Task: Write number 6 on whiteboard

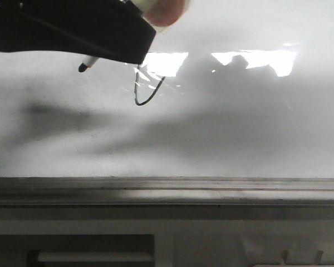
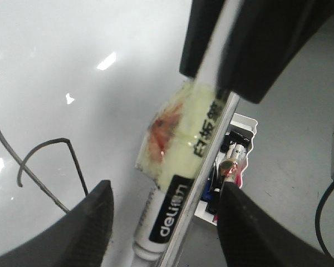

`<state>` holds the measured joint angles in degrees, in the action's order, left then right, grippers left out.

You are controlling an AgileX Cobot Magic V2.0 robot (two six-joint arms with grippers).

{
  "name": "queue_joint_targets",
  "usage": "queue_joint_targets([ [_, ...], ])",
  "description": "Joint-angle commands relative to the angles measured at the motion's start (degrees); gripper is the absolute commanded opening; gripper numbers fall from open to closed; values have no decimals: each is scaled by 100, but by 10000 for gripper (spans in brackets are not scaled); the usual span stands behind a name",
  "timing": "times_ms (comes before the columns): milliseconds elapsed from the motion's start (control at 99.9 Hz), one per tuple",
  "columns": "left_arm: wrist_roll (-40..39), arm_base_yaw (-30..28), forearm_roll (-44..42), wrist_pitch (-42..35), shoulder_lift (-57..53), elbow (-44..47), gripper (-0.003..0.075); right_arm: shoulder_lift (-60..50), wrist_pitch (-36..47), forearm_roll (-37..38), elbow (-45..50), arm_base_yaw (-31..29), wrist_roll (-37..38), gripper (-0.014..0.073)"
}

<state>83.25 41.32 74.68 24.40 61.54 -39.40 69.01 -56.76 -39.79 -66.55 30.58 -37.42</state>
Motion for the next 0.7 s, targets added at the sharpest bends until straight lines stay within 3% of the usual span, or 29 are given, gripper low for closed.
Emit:
queue_joint_targets([
  [0, 24, 52, 138, -128, -57, -217, 363, -88, 302, -184, -206, -11, 86, -43],
  [180, 24, 52, 99, -152, -57, -217, 338, -60, 293, -65, -206, -11, 212, -43],
  [470, 24, 52, -99, -191, -57, -217, 226, -60, 281, 127, -206, -11, 336, -43],
  [690, 24, 52, -109, -191, -40, -217, 221, -60, 209, -53, -206, -11, 254, -43],
])
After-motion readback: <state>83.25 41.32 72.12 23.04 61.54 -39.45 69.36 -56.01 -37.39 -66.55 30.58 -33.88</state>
